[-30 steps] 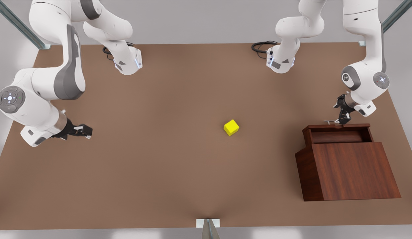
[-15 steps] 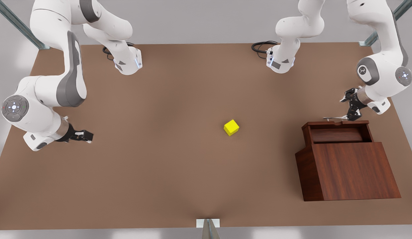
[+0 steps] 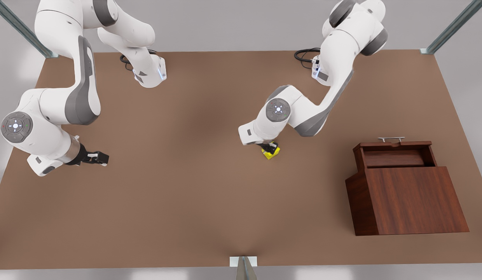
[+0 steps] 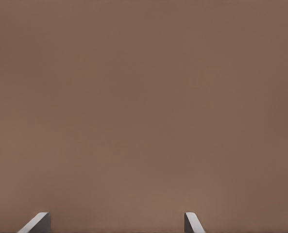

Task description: Open the drawer with left arm, place the square in the middle with right arm, and place the square in the drawer with left arm

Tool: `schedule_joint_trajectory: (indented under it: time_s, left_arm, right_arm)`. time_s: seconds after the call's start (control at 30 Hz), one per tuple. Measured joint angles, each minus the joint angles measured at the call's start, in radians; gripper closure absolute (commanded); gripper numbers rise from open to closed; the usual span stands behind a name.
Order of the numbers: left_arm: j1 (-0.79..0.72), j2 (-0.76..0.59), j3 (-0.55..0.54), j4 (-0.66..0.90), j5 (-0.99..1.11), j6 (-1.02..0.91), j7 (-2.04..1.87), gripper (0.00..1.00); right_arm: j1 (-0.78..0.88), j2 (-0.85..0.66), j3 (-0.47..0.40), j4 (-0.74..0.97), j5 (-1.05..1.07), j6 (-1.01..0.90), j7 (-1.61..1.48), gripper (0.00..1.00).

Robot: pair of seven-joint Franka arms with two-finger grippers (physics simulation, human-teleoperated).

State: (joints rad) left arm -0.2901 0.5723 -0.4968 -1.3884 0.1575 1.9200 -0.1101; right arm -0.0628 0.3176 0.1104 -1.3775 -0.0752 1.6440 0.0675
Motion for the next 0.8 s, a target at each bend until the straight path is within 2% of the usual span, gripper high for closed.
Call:
schedule_joint_trajectory:
  time_s: [0.07, 0.27, 0.33, 0.47, 0.53, 0.8]
  left_arm:
    - [0.000, -0.018, 0.016, -0.147, 0.039, 0.198, 0.023, 0.00]
    - [0.011, -0.063, 0.048, -0.349, 0.077, 0.217, 0.209, 0.00]
    - [0.025, -0.073, 0.074, -0.474, 0.074, 0.385, 0.258, 0.00]
    - [0.025, -0.075, 0.077, -0.525, 0.057, 0.395, 0.259, 0.00]
    - [0.024, -0.067, 0.077, -0.577, 0.048, 0.473, 0.259, 0.00]
    - [0.029, -0.053, 0.085, -0.580, 0.046, 0.492, 0.259, 0.00]
  right_arm:
    - [-0.002, 0.000, 0.001, 0.000, 0.000, 0.000, 0.001, 0.00]
    - [-0.003, 0.000, 0.001, -0.002, 0.000, -0.006, 0.005, 0.00]
    - [-0.003, 0.000, 0.002, -0.002, 0.000, -0.007, 0.005, 0.00]
    - [-0.003, 0.000, 0.002, -0.002, 0.000, -0.008, 0.005, 0.00]
    - [-0.003, 0.000, 0.002, -0.001, 0.000, -0.012, 0.005, 0.00]
    - [-0.003, 0.000, 0.002, -0.002, 0.000, -0.012, 0.005, 0.00]
